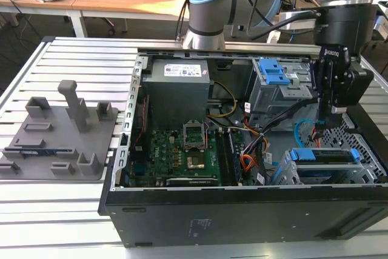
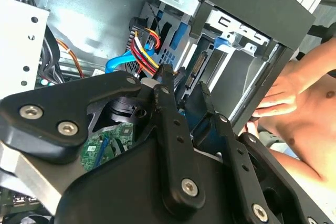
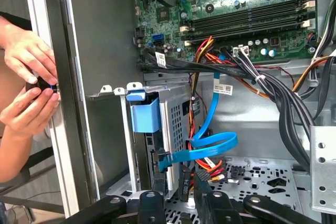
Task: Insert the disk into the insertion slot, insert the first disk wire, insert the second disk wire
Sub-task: 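Insert the first disk wire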
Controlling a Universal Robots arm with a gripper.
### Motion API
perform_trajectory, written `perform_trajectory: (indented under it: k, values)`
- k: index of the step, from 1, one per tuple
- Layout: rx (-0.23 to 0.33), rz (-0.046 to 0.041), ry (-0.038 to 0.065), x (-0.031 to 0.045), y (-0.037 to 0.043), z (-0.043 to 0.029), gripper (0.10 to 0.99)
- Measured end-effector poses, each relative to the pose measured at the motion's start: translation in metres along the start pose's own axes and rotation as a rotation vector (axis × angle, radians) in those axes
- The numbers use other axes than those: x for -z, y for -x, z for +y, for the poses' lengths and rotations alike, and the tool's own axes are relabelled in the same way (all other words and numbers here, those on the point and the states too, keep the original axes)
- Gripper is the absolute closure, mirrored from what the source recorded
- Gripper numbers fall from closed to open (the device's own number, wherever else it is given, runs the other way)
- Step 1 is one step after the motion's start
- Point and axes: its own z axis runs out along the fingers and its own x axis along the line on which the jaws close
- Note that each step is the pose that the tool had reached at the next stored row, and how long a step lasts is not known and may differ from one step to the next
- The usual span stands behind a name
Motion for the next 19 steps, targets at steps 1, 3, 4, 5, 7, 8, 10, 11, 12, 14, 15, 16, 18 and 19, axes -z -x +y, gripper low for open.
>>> perform_trajectory:
  k: [1, 3, 4, 5, 7, 8, 10, 11, 12, 14, 15, 16, 18, 19]
  values:
    - [0.0, 0.0003, 0.0, -0.0001, 0.0, 0.0001, 0.729]
    - [-0.002, 0.0008, 0.0, -0.0005, 0.0003, 0.0005, 0.729]
    - [-0.003, 0.0014, 0.0, -0.0006, 0.0005, 0.0006, 0.729]
    - [-0.003, 0.0016, 0.001, -0.0007, 0.0008, 0.0007, 0.745]
    - [-0.005, 0.0031, 0.001, -0.0007, 0.0013, 0.0008, 0.82]
    - [-0.005, 0.0036, 0.001, -0.0007, 0.0015, 0.0008, 0.82]
    - [-0.006, 0.0047, 0.002, -0.0008, 0.0018, 0.0009, 0.82]
    - [-0.007, 0.005, 0.002, -0.001, 0.0022, 0.001, 0.82]
    - [-0.007, 0.0055, 0.002, -0.001, 0.0025, 0.0009, 0.82]
    - [-0.007, 0.0061, 0.002, -0.0012, 0.003, 0.001, 0.82]
    - [-0.007, 0.0062, 0.002, -0.0012, 0.0032, 0.0011, 0.82]
    - [-0.007, 0.0064, 0.002, -0.0012, 0.0034, 0.0011, 0.831]
    - [-0.007, 0.0066, 0.002, -0.0014, 0.0036, 0.0011, 0.922]
    - [-0.007, 0.0067, 0.002, -0.0014, 0.0037, 0.0011, 0.922]
